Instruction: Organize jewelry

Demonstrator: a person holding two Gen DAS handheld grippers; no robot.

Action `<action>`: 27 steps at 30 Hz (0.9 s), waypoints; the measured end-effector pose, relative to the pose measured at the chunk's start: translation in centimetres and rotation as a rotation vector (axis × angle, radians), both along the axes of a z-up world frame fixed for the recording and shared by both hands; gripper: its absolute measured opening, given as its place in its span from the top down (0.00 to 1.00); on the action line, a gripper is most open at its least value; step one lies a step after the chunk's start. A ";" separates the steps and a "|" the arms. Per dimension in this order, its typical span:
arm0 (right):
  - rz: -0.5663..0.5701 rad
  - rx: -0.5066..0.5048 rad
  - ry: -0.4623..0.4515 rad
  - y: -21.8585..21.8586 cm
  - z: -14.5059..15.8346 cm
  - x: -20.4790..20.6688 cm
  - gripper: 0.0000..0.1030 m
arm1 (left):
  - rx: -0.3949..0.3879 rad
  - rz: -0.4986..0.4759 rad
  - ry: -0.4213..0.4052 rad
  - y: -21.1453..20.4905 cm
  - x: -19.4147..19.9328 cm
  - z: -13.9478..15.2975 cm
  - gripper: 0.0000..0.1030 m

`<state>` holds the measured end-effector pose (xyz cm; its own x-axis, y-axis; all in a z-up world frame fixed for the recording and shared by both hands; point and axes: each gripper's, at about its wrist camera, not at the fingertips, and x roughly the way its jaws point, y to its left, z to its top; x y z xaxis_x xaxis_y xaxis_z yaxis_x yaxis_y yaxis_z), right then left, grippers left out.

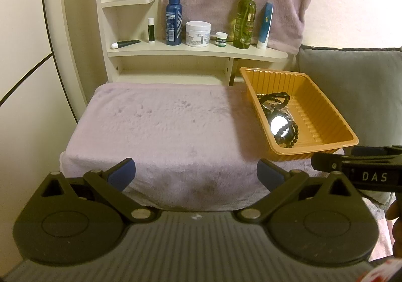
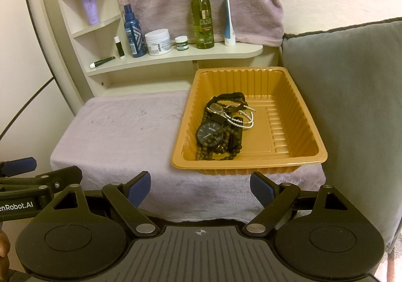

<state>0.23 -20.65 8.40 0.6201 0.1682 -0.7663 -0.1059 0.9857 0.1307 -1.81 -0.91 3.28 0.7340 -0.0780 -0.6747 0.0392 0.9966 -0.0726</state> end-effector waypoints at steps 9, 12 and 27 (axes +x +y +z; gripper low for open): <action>-0.001 -0.001 0.001 0.0 0.0 0.0 0.17 | 0.000 -0.001 -0.001 0.0 0.0 0.0 0.01; 0.000 -0.001 0.001 0.0 0.0 -0.1 0.17 | 0.001 -0.002 -0.001 0.0 0.0 0.0 0.01; -0.004 0.004 0.002 0.0 -0.2 -0.2 0.17 | 0.002 -0.006 -0.001 0.0 0.0 -0.1 0.01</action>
<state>0.07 -20.65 8.15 0.6190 0.1686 -0.7671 -0.1013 0.9857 0.1350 -1.81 -0.88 3.21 0.7341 -0.0810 -0.6742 0.0449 0.9965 -0.0708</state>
